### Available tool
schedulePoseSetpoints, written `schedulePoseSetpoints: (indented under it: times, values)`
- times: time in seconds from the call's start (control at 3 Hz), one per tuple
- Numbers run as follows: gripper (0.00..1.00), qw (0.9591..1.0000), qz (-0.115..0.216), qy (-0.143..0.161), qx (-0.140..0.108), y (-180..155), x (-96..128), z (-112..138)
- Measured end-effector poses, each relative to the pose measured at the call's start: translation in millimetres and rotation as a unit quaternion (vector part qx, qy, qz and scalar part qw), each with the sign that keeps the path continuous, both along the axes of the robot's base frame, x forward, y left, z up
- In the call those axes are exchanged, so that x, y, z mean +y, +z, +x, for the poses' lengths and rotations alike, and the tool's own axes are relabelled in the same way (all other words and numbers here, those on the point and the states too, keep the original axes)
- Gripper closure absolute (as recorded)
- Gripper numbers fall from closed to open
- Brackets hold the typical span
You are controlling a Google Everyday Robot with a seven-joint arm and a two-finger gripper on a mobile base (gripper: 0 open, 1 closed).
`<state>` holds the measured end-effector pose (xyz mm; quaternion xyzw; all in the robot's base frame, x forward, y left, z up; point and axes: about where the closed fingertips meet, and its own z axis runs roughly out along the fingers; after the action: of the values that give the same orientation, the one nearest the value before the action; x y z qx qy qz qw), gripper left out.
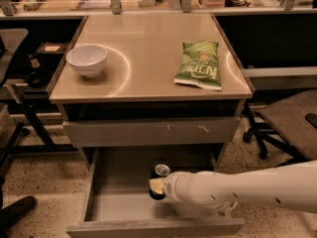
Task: Place pepsi can into middle drawer
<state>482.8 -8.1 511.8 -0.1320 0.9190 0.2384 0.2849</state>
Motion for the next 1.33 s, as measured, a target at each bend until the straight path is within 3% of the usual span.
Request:
schedulePoseSetpoints:
  times: [0.67, 1.33]
  values:
    - [1.00, 0.9999, 0.002, -0.011, 0.004, -12, 4, -1]
    - [1.00, 0.9974, 0.011, -0.071, -0.010, -65, 12, 17]
